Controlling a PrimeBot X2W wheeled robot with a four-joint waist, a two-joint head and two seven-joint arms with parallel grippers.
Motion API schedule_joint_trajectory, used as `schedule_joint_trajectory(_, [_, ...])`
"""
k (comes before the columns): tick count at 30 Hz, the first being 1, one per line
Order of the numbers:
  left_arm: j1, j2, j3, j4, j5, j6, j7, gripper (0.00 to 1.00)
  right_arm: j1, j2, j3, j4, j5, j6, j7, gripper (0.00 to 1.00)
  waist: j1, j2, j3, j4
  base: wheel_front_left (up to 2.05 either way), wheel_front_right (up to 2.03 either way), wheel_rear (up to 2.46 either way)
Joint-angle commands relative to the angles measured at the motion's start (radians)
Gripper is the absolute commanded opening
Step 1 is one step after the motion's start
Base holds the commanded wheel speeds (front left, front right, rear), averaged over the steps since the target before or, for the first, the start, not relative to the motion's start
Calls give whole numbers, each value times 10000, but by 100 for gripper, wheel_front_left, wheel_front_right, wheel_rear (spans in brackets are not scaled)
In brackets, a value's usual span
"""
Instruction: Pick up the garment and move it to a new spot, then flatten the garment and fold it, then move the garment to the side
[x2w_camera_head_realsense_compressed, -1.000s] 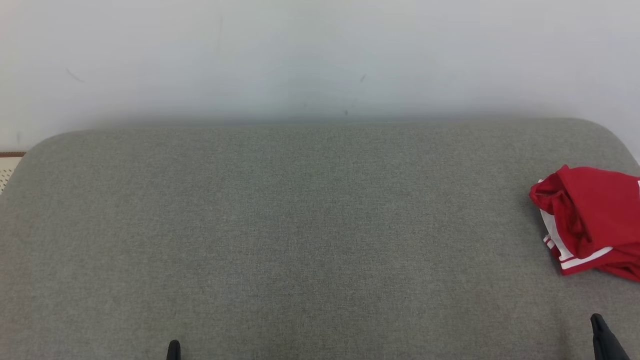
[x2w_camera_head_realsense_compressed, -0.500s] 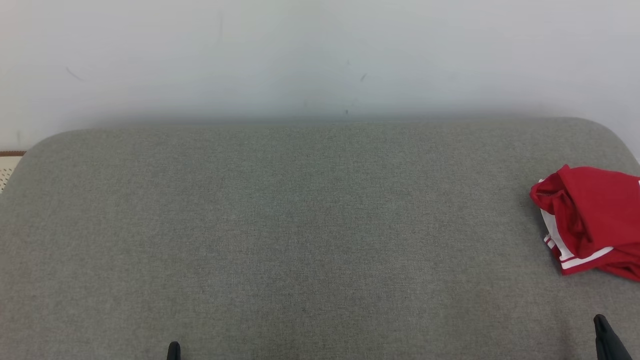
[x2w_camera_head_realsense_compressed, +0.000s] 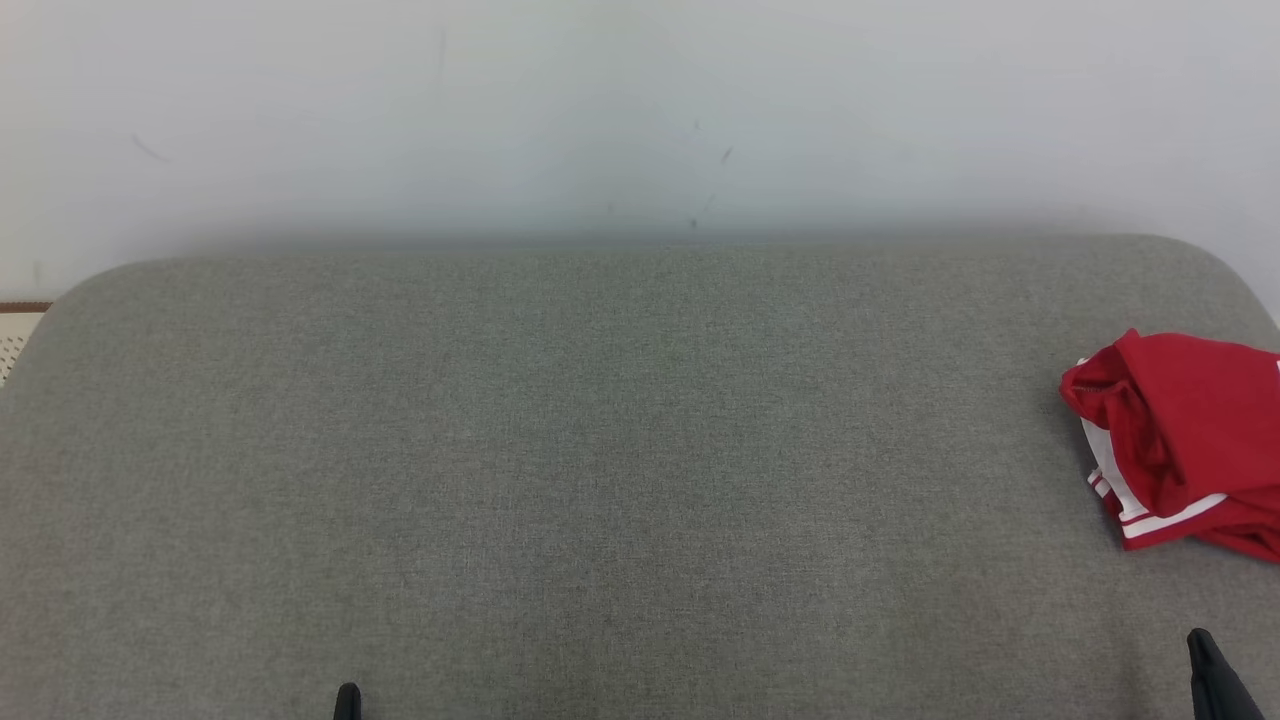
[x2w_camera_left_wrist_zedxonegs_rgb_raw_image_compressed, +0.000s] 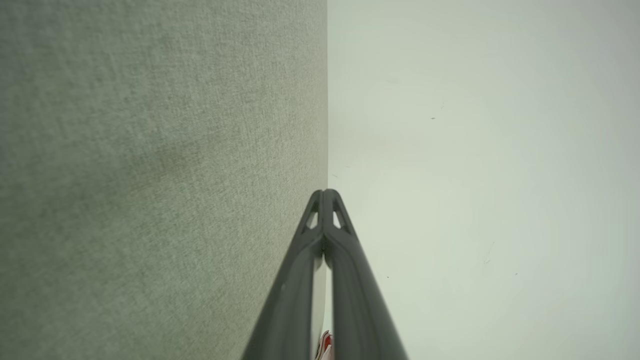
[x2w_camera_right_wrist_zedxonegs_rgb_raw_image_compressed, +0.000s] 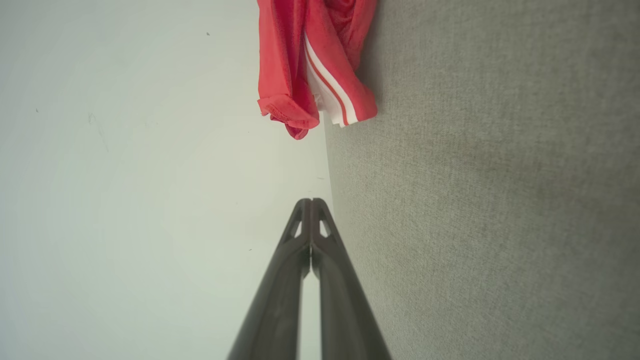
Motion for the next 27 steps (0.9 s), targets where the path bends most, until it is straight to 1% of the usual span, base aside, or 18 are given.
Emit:
schedule_joint_trajectory(1, [132, 0, 28, -2, -42, -33, 31, 0, -36, 23, -12, 8, 78, -7, 15, 0, 0, 0, 0, 0, 0, 0, 0])
schedule_joint_trajectory(27, [131, 0, 26, -4, -39, -33, 29, 0, -34, 22, -5, 8, 84, -7, 12, 0, 0, 0, 0, 0, 0, 0, 0])
